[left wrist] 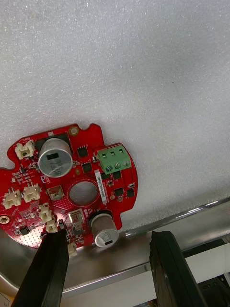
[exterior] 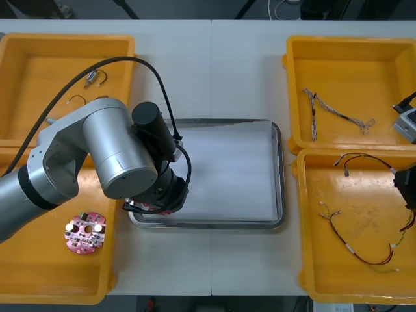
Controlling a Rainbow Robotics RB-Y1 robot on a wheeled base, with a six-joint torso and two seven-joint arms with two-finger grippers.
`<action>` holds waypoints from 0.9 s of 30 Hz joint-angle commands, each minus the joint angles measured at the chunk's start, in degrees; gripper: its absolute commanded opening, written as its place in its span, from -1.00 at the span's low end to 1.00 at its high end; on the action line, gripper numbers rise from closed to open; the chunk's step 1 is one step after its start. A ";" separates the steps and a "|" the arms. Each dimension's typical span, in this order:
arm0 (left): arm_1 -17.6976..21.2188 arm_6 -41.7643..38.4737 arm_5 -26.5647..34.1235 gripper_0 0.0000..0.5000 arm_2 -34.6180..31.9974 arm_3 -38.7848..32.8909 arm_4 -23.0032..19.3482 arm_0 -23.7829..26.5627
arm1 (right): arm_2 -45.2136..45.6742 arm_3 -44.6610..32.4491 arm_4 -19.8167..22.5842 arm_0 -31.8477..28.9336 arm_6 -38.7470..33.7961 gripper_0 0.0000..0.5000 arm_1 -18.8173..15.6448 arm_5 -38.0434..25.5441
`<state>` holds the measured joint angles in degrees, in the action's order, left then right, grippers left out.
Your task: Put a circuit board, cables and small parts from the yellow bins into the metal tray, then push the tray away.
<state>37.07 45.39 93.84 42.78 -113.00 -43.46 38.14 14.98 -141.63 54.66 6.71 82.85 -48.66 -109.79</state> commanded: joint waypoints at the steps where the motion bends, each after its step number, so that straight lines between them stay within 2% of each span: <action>1: -1.12 -5.13 0.02 1.00 0.02 -2.05 -0.04 1.85 | -0.57 -1.81 1.23 1.37 2.67 -1.00 -2.05 -0.21; 9: -1.83 -6.89 7.41 1.00 -5.96 -4.87 -2.33 3.61 | -0.66 -1.81 5.37 3.22 3.02 -1.00 -2.05 -0.21; 13: -1.83 -7.68 11.54 1.00 -11.41 -5.39 -5.93 4.93 | -2.41 -1.81 7.21 5.33 3.02 -1.00 -2.23 -0.21; 17: -1.56 -8.30 16.16 1.00 -16.24 -6.10 -7.34 6.69 | -7.25 -1.81 6.42 8.93 2.67 -1.00 -2.40 -0.21; 22: -0.33 -8.56 16.16 1.00 -21.25 -5.22 -8.04 8.71 | -15.16 -1.72 3.87 14.99 2.58 -1.00 -2.40 -0.21; 27: 2.66 -8.74 16.16 1.00 -25.56 -2.40 -8.83 9.06 | -25.53 -1.72 0.09 22.47 3.02 -1.00 -1.08 -0.21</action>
<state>36.87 39.73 109.61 20.15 -116.04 -51.46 44.51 -4.70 -141.79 56.56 23.65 82.85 -48.79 -109.83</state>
